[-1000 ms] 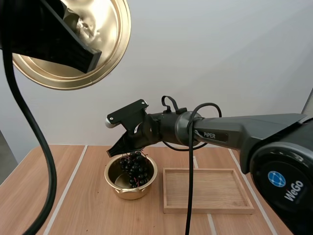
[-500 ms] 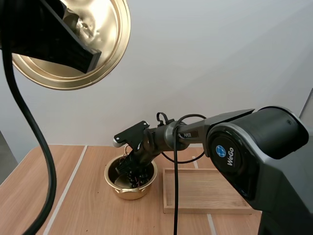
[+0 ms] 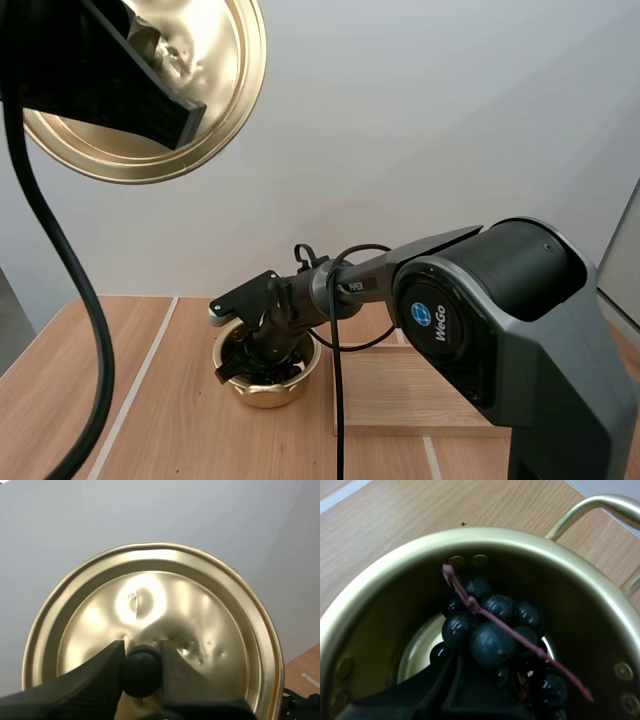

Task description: Open the lid, put the grape in the pot, and close it

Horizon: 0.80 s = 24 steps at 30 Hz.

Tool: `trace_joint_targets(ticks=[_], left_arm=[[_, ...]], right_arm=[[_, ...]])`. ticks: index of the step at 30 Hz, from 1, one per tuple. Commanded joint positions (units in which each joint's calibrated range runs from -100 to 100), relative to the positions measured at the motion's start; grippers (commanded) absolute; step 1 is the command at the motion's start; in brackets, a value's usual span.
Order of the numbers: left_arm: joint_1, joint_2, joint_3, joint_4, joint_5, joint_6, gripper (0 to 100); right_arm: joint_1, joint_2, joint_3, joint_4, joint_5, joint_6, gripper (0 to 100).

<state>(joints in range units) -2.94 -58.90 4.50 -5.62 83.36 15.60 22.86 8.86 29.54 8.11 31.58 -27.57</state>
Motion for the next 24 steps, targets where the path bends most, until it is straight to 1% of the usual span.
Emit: trace_joint_targets(ticks=[1, 6, 11, 15, 18, 24], left_arm=[[-0.14, -0.34, -0.52, 0.37, -0.04, -0.48, 0], [-0.14, -0.34, -0.52, 0.37, -0.04, -0.48, 0], [-0.14, -0.34, -0.52, 0.37, -0.04, -0.48, 0], [-0.14, -0.34, -0.52, 0.37, -0.04, -0.48, 0], [-0.14, -0.34, -0.52, 0.37, -0.04, -0.48, 0], [-0.14, -0.34, -0.52, 0.36, 0.82, -0.48, 0]], right_arm=[[-0.10, -3.37, 0.38, -0.25, 2.06, -0.37, 0], [-0.10, -9.47, 0.38, -0.25, 1.75, -0.37, 0], [-0.10, -13.53, 0.38, -0.14, -2.58, -0.37, 0], [-0.10, -12.28, 0.38, -0.40, -7.83, -0.37, 0], [-0.21, -10.06, 0.24, -2.07, -12.05, -0.37, 0], [-0.25, -4.10, -0.47, -3.30, -12.18, -0.37, 0]])
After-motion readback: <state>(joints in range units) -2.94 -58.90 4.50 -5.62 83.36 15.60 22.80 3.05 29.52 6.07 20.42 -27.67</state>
